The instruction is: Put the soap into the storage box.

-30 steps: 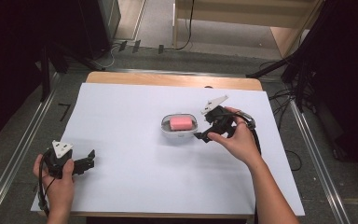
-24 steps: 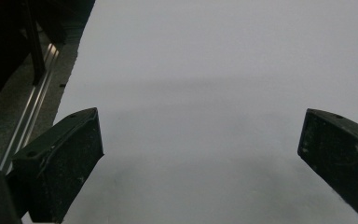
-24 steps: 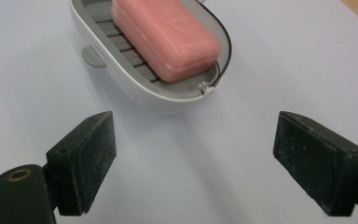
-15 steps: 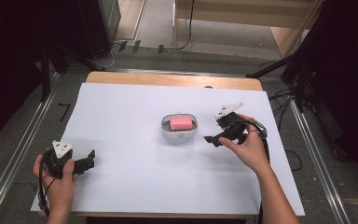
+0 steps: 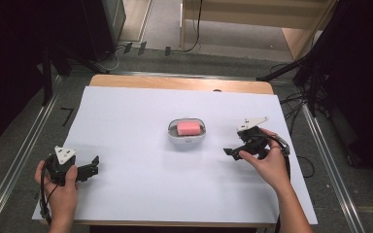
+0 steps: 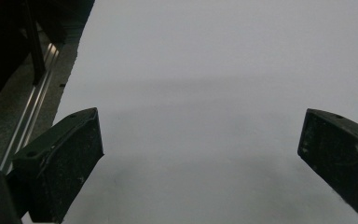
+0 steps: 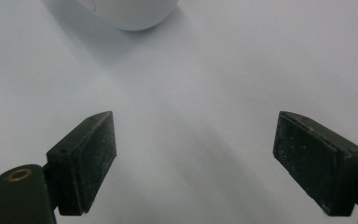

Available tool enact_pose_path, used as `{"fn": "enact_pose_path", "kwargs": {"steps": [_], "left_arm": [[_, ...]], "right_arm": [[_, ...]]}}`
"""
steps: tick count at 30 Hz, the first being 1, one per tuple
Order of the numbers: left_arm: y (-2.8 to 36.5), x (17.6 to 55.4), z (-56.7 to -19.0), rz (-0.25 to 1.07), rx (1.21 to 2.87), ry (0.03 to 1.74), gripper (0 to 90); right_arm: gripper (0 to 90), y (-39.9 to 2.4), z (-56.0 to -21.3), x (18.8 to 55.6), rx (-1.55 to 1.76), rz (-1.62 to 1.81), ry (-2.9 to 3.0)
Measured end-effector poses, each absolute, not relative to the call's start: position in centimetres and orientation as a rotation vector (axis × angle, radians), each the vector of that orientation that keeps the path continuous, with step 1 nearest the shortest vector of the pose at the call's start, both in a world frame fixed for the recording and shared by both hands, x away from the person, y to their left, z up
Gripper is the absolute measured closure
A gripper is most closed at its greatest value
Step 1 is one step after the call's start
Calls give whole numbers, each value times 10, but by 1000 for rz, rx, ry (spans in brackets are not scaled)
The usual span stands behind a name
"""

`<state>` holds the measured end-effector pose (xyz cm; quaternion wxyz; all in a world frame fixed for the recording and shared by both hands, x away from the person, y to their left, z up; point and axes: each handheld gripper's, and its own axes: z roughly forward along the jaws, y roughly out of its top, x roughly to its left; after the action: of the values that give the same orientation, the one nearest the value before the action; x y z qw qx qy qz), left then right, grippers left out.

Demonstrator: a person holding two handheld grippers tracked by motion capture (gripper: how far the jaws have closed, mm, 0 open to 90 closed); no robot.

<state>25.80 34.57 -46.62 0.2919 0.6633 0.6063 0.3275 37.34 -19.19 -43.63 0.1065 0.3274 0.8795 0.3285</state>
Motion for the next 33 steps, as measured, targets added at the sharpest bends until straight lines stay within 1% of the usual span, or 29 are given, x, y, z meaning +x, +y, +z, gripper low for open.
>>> {"fn": "enact_pose_path", "kwargs": {"steps": [33], "left_arm": [[345,258,-466,880,1766,1617,1]], "right_arm": [[139,-266,-469,319,1177,1077,2415]]}}
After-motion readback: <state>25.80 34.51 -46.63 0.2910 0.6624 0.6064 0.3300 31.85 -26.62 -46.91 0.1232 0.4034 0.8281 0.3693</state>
